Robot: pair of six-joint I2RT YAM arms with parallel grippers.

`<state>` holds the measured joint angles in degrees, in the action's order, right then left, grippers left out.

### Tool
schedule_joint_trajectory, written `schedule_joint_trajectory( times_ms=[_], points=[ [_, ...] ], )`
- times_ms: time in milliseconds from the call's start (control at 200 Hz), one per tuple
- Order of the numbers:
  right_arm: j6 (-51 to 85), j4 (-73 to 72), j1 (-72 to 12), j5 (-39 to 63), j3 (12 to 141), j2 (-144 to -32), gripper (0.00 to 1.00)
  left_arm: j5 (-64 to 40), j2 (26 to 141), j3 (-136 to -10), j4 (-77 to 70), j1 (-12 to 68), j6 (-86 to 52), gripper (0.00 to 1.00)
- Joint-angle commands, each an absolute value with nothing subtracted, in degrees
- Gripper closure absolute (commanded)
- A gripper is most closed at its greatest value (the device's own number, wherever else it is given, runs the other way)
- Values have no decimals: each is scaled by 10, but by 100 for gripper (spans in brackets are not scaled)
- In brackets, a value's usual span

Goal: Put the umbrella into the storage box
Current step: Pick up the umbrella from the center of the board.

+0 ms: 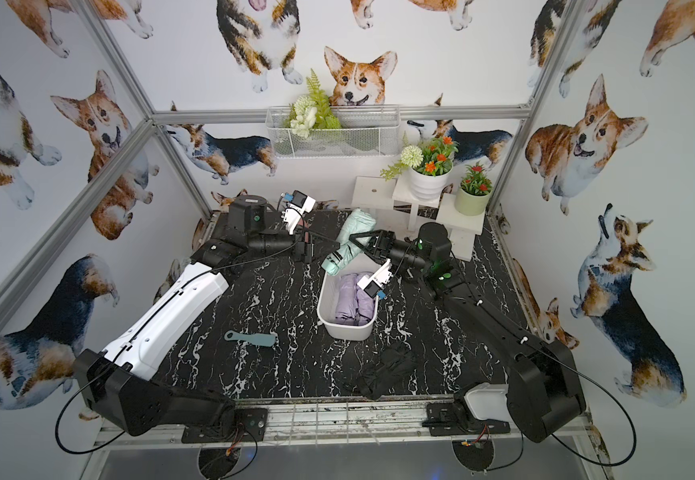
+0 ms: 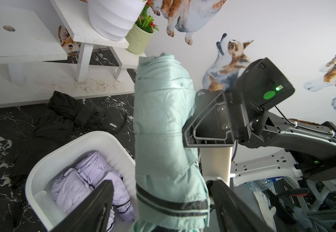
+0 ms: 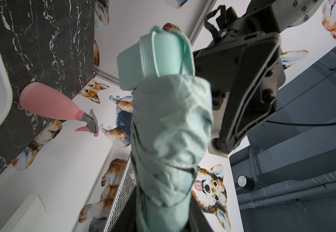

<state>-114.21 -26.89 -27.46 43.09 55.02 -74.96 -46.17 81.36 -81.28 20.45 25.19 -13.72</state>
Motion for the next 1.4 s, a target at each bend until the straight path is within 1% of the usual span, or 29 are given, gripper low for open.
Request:
schedule_joint_trajectory(
  times_ms=[0, 150, 215, 275, 325, 400, 476, 546, 601, 646, 711, 731, 761, 826, 961, 1051, 1256, 1396],
  points=[
    [-1144, -319, -278, 437, 553, -754, 88, -490, 821, -821, 217, 256, -122, 21],
    [-1139, -332, -279, 437, 555, -762, 86, -508, 835, -830, 238, 266, -104, 23],
    [-1139, -334, -280, 435, 555, -763, 85, -508, 839, -830, 239, 267, -102, 28],
    [-1137, -337, -280, 433, 555, -764, 83, -508, 844, -833, 242, 267, -102, 37],
    [-1133, -342, -280, 433, 556, -765, 82, -507, 850, -837, 246, 267, -102, 47],
    [-1129, -344, -280, 431, 556, -765, 81, -507, 855, -839, 244, 267, -105, 54],
    [-1125, -345, -280, 427, 556, -765, 77, -508, 855, -835, 227, 267, -116, 65],
    [-1119, -349, -280, 424, 556, -767, 73, -509, 853, -826, 204, 267, -132, 73],
    [-1108, -364, -281, 416, 555, -772, 66, -508, 850, -821, 188, 267, -143, 78],
    [-1088, -394, -280, 408, 555, -781, 52, -506, 847, -818, 178, 267, -152, 80],
    [-1046, -462, -280, 384, 553, -802, 33, -494, 842, -813, 157, 267, -175, 81],
    [-1038, -479, -281, 376, 552, -808, 30, -489, 840, -811, 149, 267, -184, 81],
    [-1024, -504, -280, 366, 549, -816, 27, -485, 838, -809, 137, 267, -197, 81],
    [-986, -529, -281, 340, 538, -823, 25, -476, 831, -804, 115, 267, -220, 84],
    [-887, -603, -282, 284, 499, -834, 24, -419, 808, -801, 129, 267, -217, 96],
    [-800, -654, -283, 248, 470, -832, 24, -372, 786, -796, 153, 266, -202, 100],
    [-642, -694, -287, 172, 428, -819, 24, -315, 750, -765, 154, 267, -202, 100],
    [-547, -687, -297, 116, 393, -782, 24, -304, 746, -753, 148, 267, -205, 100]
  ],
)
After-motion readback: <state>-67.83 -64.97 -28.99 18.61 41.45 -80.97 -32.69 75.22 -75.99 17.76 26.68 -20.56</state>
